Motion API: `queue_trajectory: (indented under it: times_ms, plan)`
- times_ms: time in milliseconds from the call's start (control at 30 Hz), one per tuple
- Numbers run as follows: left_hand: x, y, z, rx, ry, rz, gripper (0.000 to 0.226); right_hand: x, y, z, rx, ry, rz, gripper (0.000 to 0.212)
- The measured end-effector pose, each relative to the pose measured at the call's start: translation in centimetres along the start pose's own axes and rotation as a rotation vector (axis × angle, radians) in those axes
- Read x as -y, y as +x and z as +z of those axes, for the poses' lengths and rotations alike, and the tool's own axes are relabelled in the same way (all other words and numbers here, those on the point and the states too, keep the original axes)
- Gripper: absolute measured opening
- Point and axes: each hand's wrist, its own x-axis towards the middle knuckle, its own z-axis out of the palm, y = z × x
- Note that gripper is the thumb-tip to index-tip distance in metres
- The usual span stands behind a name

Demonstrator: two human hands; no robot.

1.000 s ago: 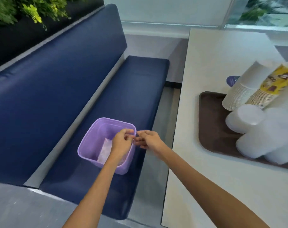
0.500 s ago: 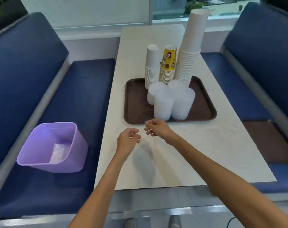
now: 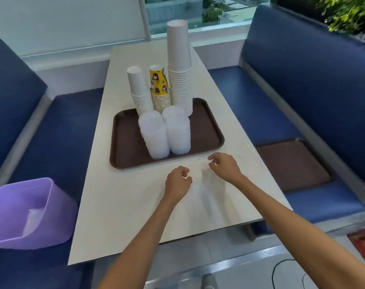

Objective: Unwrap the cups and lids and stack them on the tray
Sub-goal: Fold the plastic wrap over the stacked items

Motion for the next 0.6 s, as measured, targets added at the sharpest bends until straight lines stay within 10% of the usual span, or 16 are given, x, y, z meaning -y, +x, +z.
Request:
queue_trajectory:
  times_ms: [300,600]
  plan:
    - [-2.5,1.5,4.2,0.295,0.676,0.291,0.057,-5.8,1.4,-3.1,-0.104,-0.058,0.085,0.028]
    - [-4.6,1.0,7.0,0.319,0.648,0.416,0.038,-8.8,2.2,-4.1,-0.112,-0.049,0.107,0.027]
